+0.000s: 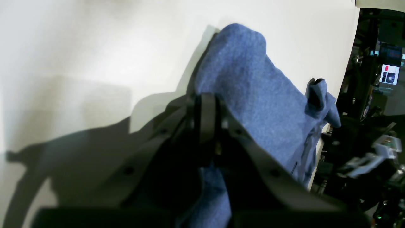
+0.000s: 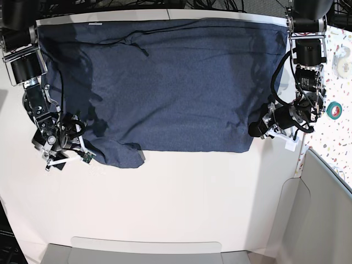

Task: Layout the t-shirt on the table in an organized manner, then fold the t-shirt properly
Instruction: 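Drag the held fabric along the hem with the right gripper, then reposition the right gripper on the hem edge and grasp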

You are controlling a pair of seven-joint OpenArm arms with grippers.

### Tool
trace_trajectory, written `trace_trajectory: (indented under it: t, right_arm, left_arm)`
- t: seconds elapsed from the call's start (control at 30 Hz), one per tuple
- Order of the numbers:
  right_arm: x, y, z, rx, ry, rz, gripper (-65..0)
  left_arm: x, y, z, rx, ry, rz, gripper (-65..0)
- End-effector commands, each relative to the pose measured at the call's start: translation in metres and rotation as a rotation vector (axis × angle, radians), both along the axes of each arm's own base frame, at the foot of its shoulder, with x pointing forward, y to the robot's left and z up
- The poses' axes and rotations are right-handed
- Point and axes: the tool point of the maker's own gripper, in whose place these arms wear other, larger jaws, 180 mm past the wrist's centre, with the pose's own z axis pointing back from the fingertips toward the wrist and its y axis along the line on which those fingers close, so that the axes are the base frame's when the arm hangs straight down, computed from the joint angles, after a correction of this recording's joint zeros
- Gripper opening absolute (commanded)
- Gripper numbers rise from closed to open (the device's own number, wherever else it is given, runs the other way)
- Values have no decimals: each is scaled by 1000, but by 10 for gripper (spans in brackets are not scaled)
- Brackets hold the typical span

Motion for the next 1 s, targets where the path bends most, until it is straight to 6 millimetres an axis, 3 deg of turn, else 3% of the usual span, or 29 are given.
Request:
trace_trajectory:
  t: [0.0,0.1,0.23,0.57,0.73,0.97]
  right_arm:
    - [18,-4,21,8,-59,2,-192]
    - [19,-6,11,33,-38,-17,-192]
    - [25,-7,12,43,-39,-31,-192]
    - [42,-25,40,90,-119,-113,-193]
    - [40,-22,23,112,-76,-135,-201]
    - [44,-4,16,157,-65,-128,-294]
  left_arm:
    - [-12,10,-12,38,53,8,-650]
    - [-12,10,-12,38,53,8,-650]
    - [-12,10,-12,38,53,8,-650]
    - [-12,10,-12,38,53,8,-650]
    - [-12,10,-12,38,53,8,-650]
    - [-12,10,-12,38,53,8,-650]
